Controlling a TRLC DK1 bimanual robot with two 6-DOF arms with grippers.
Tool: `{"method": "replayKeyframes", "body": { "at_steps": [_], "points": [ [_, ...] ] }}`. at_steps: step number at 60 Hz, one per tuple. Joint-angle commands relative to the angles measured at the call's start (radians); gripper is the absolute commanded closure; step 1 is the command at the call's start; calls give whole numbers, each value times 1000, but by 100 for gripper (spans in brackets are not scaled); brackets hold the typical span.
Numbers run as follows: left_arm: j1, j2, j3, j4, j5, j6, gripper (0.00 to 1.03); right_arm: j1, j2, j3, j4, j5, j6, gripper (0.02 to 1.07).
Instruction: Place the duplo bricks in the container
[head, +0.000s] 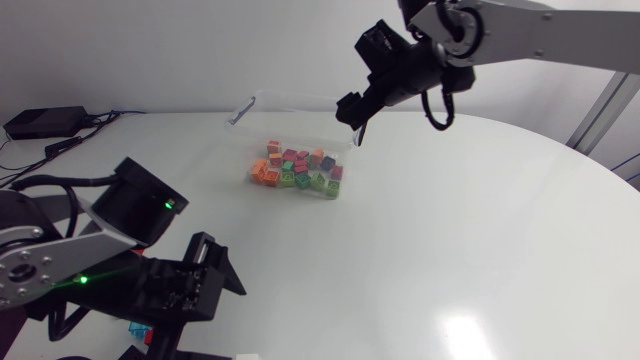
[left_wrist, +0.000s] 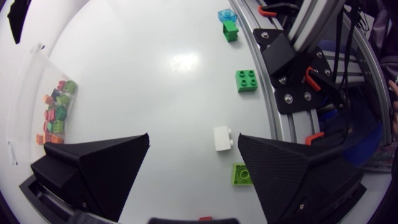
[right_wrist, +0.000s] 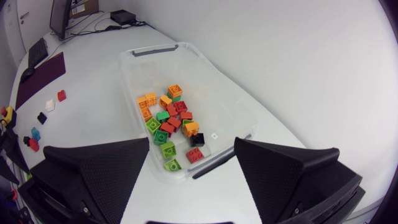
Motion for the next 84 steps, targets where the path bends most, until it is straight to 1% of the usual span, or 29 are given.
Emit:
{"method": "replayKeyframes", "body": {
  "at_steps": [1, 5, 10, 18, 21, 30, 32, 35, 41, 46, 49, 60, 66, 84],
  "points": [
    [-39, 42, -33, -11, -13, -15, 5, -2, -112, -125, -8, -3, -35, 6],
    [-53, 67, -39, 0, -19, -19, 5, 9, -180, -200, -36, -3, -52, 6],
    [-76, 119, -50, 44, -39, -49, 6, 29, -260, -292, -73, 1, -73, 6],
    [-113, 185, -60, 101, -64, -97, 8, 73, -385, -439, -128, 13, -151, 7],
    [-128, 203, -62, 107, -68, -111, 8, 82, -427, -488, -150, 13, -188, 7],
    [-156, 242, -80, 129, -87, -132, 8, 84, -504, -603, -206, 11, -269, 7],
    [-159, 254, -82, 132, -90, -138, 9, 89, -519, -626, -219, 11, -285, 7],
    [-160, 269, -85, 135, -93, -144, 12, 104, -539, -657, -245, 11, -302, 7],
    [-177, 299, -96, 153, -108, -161, 13, 153, -576, -717, -298, 13, -331, 7],
    [-186, 325, -91, 170, -111, -177, 23, 199, -580, -761, -317, 20, -335, 7],
    [-191, 343, -85, 186, -114, -193, 33, 225, -580, -784, -324, 22, -340, 7],
    [-188, 388, -68, 227, -125, -216, 78, 346, -585, -875, -335, 27, -334, 7],
    [-173, 388, -48, 239, -125, -229, 95, 414, -582, -913, -335, 25, -317, 7],
    [-96, 349, 23, 238, -129, -232, 96, 546, -591, -969, -357, -10, -260, 8]
  ]
}}
